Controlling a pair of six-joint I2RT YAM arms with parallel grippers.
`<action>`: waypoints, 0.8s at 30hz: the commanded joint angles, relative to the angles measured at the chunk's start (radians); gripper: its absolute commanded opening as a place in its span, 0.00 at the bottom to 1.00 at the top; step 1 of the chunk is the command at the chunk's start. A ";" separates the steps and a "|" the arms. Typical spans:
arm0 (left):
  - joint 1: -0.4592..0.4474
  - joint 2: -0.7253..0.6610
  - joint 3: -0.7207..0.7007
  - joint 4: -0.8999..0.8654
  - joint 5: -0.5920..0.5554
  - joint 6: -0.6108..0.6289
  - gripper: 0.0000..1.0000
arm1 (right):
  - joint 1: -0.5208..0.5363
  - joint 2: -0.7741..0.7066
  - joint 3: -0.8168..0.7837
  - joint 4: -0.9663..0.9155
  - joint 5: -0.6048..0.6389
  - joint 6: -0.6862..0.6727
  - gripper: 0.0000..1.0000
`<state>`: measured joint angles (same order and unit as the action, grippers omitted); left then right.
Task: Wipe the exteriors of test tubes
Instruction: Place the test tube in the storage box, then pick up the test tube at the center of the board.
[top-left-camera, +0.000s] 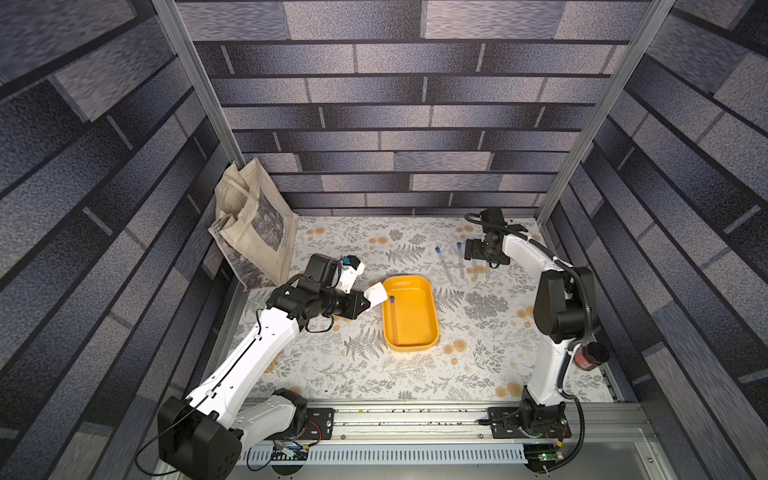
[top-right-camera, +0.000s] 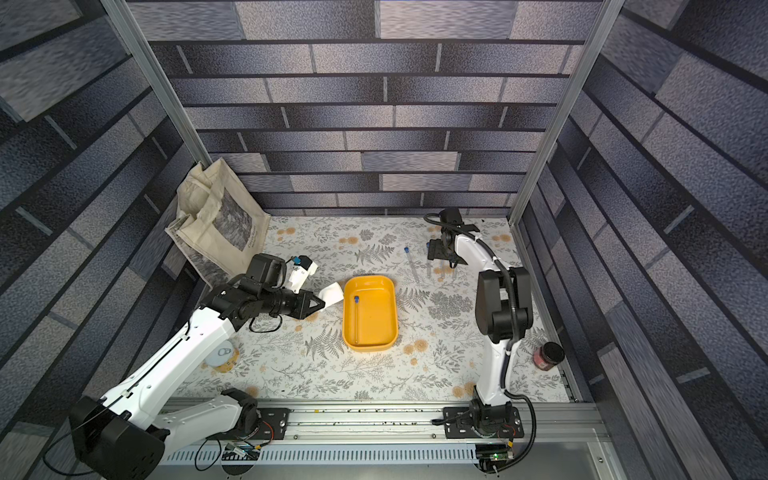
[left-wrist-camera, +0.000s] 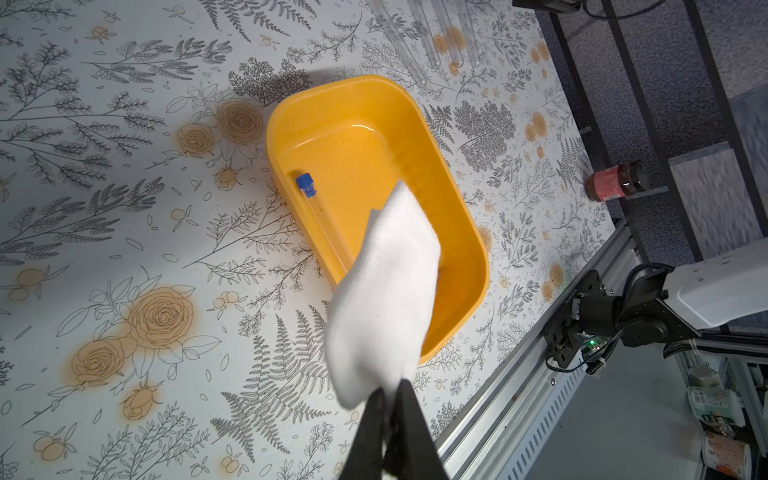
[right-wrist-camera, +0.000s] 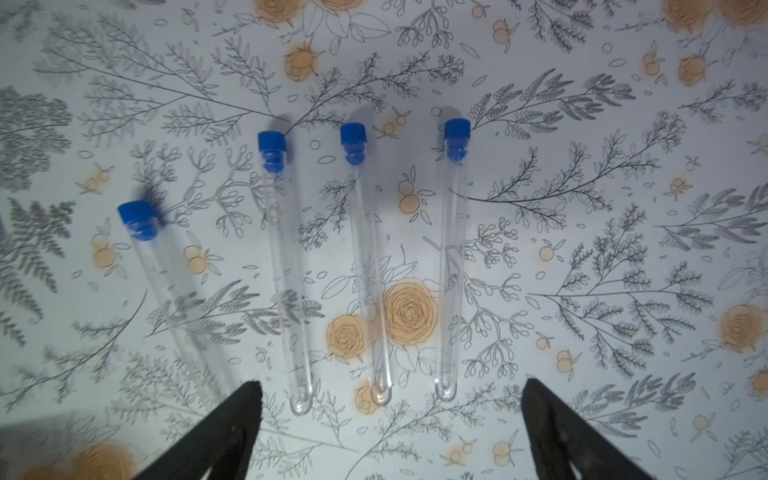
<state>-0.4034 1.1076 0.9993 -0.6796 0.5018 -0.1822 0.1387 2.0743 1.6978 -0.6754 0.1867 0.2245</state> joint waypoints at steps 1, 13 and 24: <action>-0.016 -0.030 -0.011 0.014 0.018 0.036 0.10 | -0.038 0.087 0.115 -0.067 -0.023 0.002 0.84; -0.004 -0.023 -0.018 0.019 0.015 0.050 0.11 | -0.086 0.315 0.452 -0.208 0.017 -0.065 0.55; 0.012 -0.021 -0.022 0.024 0.023 0.055 0.11 | -0.119 0.416 0.553 -0.233 -0.066 -0.119 0.45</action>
<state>-0.3981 1.0893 0.9901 -0.6647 0.5022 -0.1566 0.0292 2.4500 2.1929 -0.8619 0.1406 0.1314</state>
